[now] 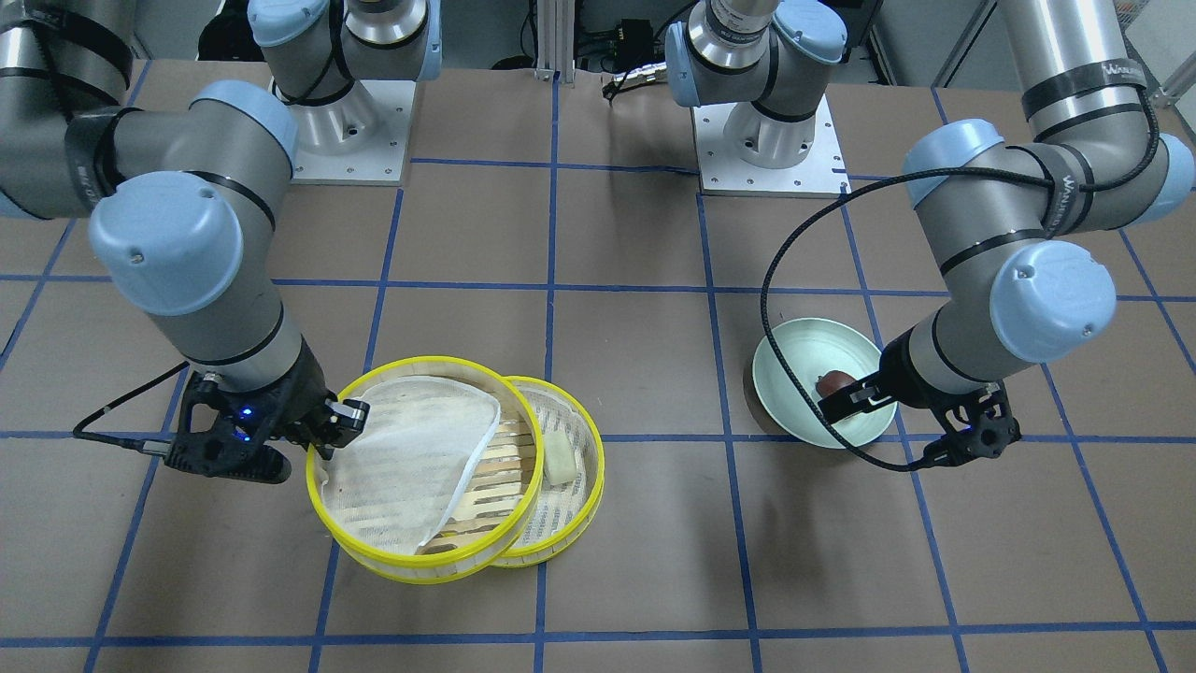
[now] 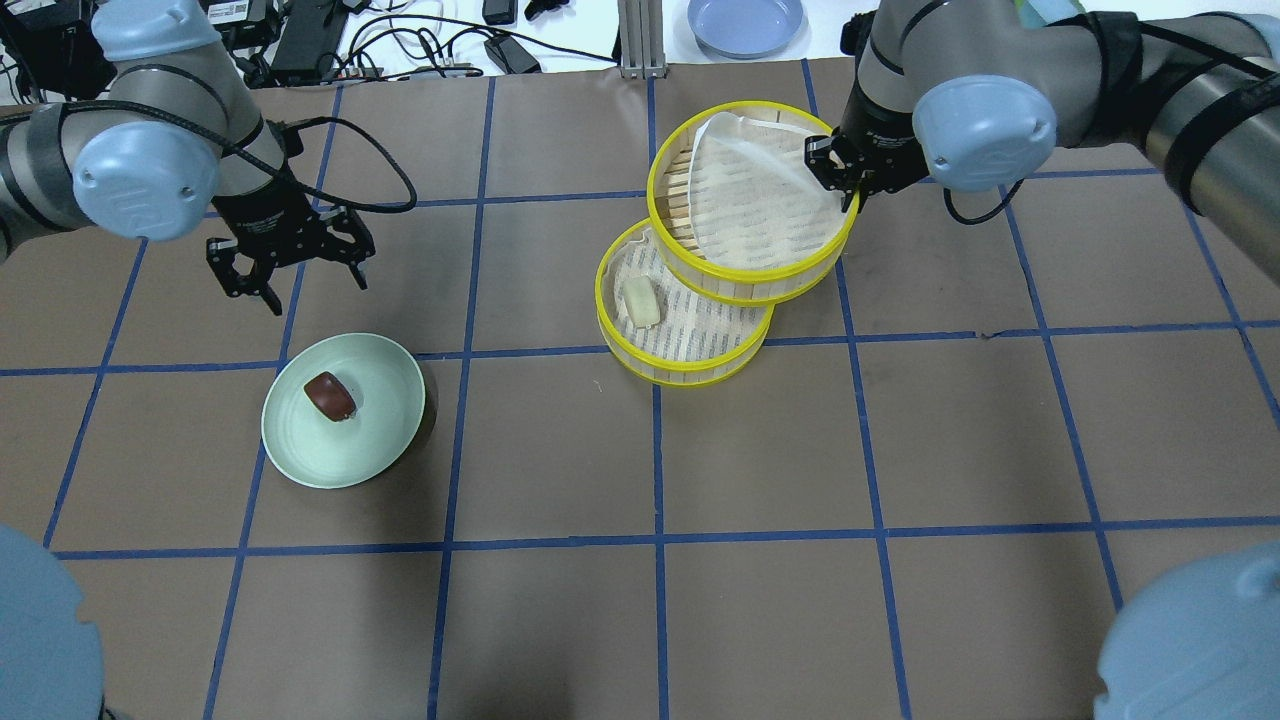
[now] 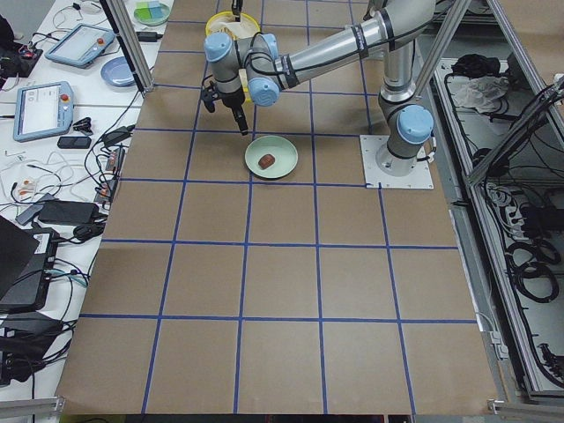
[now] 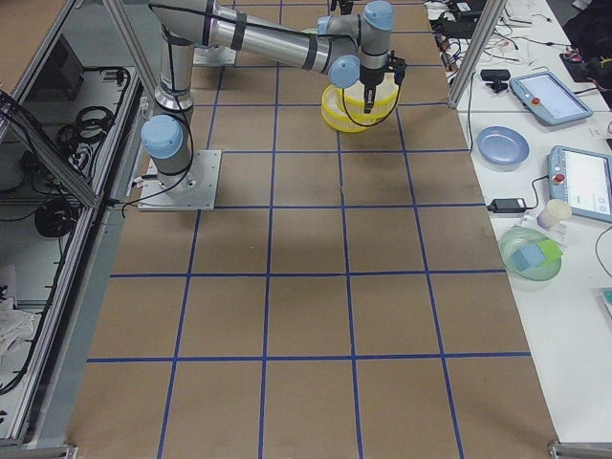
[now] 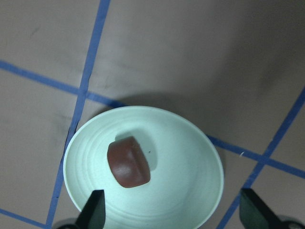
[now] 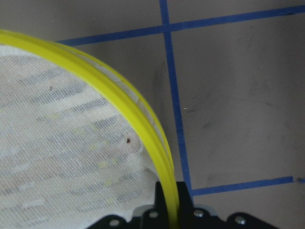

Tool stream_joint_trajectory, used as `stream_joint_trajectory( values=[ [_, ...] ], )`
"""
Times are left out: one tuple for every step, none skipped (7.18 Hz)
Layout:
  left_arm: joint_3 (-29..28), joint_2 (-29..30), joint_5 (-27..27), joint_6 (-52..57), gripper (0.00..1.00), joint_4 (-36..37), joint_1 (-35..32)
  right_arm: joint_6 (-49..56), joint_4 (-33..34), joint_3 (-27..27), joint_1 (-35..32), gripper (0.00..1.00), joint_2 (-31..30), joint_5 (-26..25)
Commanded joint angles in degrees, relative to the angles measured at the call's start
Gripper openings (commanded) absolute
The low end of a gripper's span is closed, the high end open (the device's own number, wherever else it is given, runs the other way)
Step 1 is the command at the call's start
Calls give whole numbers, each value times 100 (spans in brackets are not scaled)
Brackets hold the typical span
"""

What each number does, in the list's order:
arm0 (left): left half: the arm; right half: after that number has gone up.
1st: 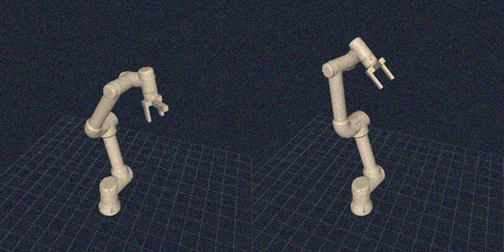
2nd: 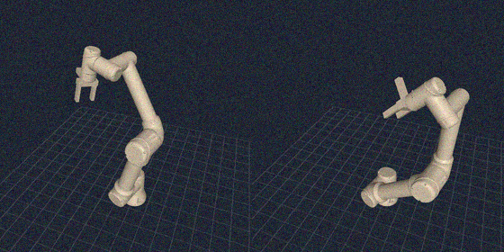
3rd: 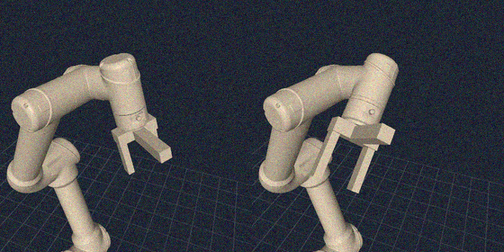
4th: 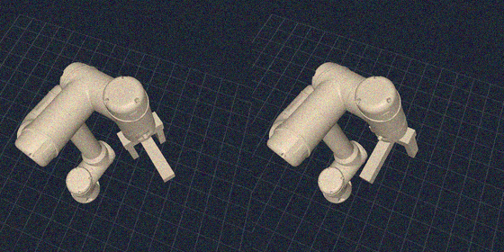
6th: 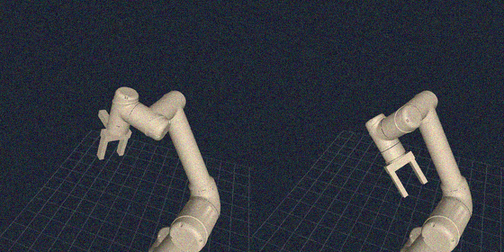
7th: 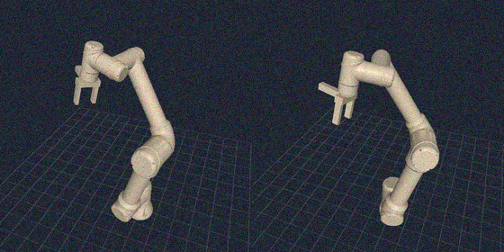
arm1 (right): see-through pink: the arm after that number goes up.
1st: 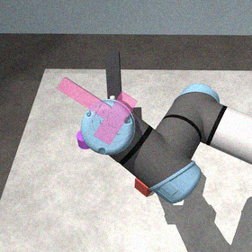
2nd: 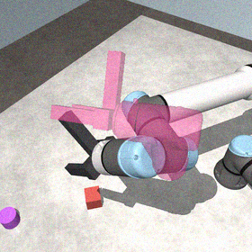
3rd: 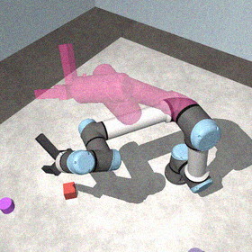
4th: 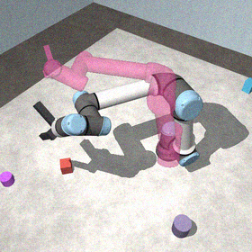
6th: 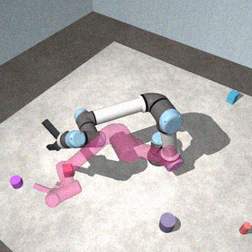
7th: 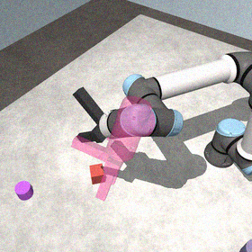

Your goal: Stack buns with steamer

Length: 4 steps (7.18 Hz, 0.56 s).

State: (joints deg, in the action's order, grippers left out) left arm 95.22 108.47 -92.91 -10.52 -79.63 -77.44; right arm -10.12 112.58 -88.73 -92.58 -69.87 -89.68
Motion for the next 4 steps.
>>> stream_joint_trajectory(
  values=[
    [548,68,-8,-160,100,-255,465,-191,-104,-21,-181,0,183,178],
    [594,208,44,-378,99,-229,484,-358,-78,-21,-321,0,202,179],
    [647,331,62,-633,99,-203,493,-281,-52,-30,-340,0,280,136],
    [656,480,71,-662,99,-115,493,-358,-17,-30,-340,0,411,179]
  ],
)
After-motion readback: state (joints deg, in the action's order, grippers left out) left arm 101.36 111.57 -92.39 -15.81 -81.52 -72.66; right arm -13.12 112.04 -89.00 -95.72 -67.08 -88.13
